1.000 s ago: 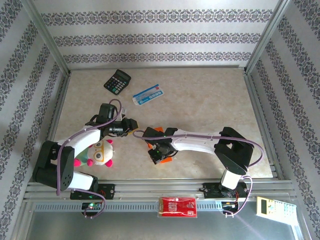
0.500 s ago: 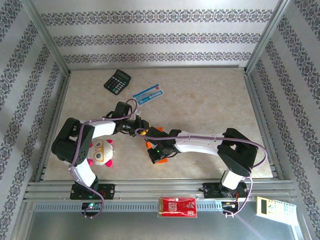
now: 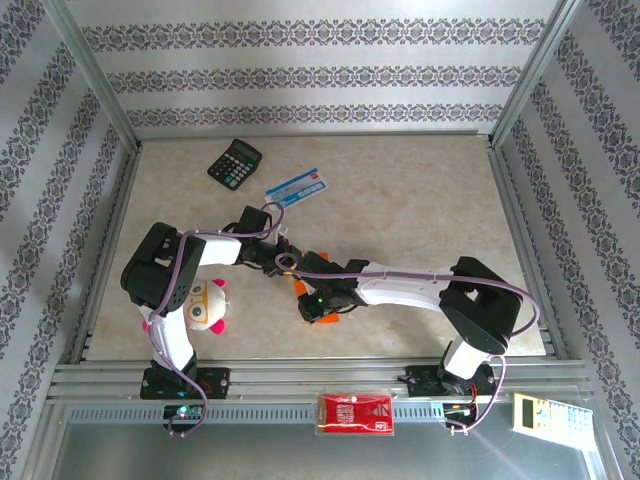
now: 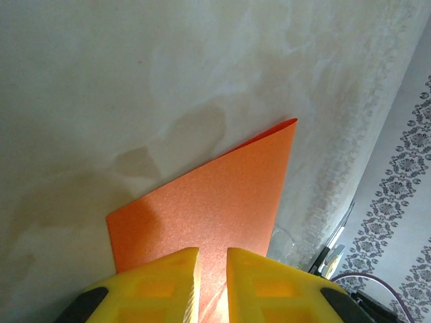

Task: Fold a paper plane with a square sheet of paper (pick it up from the middle)
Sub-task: Turn over the paper at the center of the table.

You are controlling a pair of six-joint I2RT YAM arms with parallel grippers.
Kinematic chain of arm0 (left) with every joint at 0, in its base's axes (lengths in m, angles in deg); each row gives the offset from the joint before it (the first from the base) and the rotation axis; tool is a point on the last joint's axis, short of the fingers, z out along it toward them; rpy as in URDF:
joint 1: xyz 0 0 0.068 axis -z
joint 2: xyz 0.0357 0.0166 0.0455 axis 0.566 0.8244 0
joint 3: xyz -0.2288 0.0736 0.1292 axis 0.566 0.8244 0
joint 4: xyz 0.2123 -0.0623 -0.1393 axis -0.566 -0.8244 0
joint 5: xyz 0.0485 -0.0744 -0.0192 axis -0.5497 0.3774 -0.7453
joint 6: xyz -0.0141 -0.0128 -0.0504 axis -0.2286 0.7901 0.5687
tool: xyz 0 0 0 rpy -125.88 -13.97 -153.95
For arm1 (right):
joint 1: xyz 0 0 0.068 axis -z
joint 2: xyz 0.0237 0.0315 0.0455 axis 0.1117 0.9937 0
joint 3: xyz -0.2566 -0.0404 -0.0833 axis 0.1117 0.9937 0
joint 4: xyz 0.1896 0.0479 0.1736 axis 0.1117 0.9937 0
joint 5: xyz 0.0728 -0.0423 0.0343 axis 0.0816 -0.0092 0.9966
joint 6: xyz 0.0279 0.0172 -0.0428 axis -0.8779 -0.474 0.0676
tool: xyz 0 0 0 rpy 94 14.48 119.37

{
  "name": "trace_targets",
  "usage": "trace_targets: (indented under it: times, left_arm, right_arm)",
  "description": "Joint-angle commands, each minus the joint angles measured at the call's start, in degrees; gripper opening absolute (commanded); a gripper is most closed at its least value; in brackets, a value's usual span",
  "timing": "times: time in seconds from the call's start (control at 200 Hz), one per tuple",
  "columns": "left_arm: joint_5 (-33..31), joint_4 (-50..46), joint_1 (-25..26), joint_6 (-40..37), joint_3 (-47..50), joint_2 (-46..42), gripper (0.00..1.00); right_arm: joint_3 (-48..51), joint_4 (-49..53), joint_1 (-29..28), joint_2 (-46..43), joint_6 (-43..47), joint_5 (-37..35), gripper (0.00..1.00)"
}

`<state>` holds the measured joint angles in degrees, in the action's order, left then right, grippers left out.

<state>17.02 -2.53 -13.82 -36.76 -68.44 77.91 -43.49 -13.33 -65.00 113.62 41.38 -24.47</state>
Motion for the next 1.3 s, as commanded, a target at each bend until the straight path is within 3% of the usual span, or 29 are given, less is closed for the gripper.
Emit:
trace_targets:
  times: [0.0,0.19,0.37,0.759,1.294]
  left_arm:
    - [-0.68,-3.02,0.5,-3.26,-1.37,1.98,0.19]
    - [-0.87,-3.46,0.53,-3.83,-1.85,3.07,0.18]
    - [-1.01,-5.22,0.54,-5.53,-2.78,4.16,0.17]
    - [-1.56,-7.67,1.12,-7.8,-4.43,5.63,0.17]
    - [-2.17,-7.99,1.11,-8.17,-4.01,5.46,0.17]
  right_arm:
    - [1.56,-1.78,0.84,-2.35,1.17,0.7,0.17]
    - [2.88,-3.82,1.54,-3.42,2.17,1.24,0.17]
    - [2.8,-5.29,3.61,-2.11,3.4,3.97,0.07]
    - [3.51,-7.74,10.13,0.79,4.71,12.03,0.06]
    - [3.57,-7.13,12.88,3.61,6.26,11.25,0.04]
